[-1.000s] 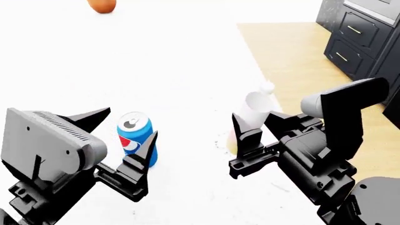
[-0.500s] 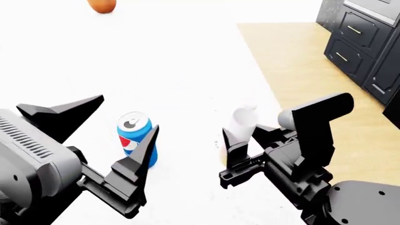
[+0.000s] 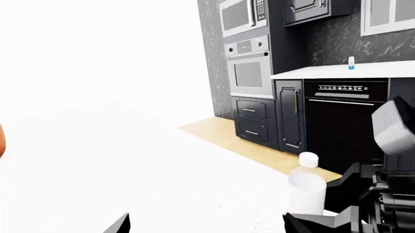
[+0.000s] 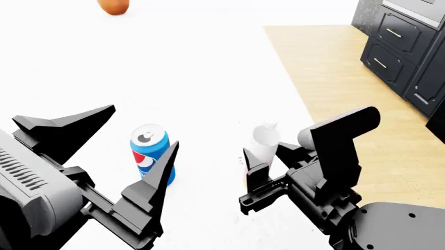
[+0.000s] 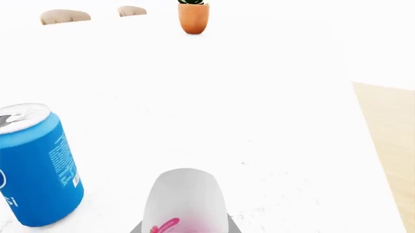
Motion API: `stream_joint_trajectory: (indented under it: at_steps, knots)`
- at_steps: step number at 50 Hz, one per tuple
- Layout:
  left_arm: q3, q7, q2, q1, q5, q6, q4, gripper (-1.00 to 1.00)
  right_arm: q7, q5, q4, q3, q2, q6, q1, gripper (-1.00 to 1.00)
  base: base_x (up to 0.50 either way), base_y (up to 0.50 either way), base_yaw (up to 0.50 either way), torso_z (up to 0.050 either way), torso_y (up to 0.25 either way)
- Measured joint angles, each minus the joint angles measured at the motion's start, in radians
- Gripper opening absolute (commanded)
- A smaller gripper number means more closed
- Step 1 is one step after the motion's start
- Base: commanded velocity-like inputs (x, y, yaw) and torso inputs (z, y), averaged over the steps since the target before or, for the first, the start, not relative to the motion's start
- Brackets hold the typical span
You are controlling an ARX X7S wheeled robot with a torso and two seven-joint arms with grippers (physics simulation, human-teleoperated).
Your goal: Move the drinks to the dining counter.
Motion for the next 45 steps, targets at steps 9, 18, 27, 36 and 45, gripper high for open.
stream_joint_trajectory:
  at_steps: [9, 18, 27, 36, 45]
  knots:
    - [-0.01, -0.005, 0.003, 0.0, -0.009, -0.007, 0.004, 1.0, 0.001, -0.006, -0.005, 0.0, 0.003, 0.001, 0.001, 1.0, 0.0, 0.0, 0.0, 0.0, 0.0]
    - [-0.012, -0.009, 0.013, -0.007, -0.013, -0.019, 0.003, 1.0, 0.011, -0.023, -0.011, 0.006, 0.01, 0.008, 0.008, 1.0, 0.0, 0.0, 0.0, 0.0, 0.001]
    - [-0.012, -0.012, 0.02, -0.014, -0.017, -0.031, 0.001, 1.0, 0.022, -0.027, -0.018, 0.009, 0.015, 0.01, 0.016, 1.0, 0.0, 0.0, 0.0, 0.0, 0.0]
    - [-0.021, -0.013, 0.026, -0.01, -0.017, -0.04, 0.002, 1.0, 0.031, -0.024, -0.026, 0.011, 0.019, 0.01, 0.024, 1.0, 0.0, 0.0, 0.0, 0.0, 0.0]
    - [-0.032, -0.011, 0.032, -0.004, -0.018, -0.05, 0.002, 1.0, 0.024, -0.014, -0.039, 0.02, 0.023, -0.002, 0.024, 1.0, 0.0, 0.0, 0.0, 0.0, 0.0]
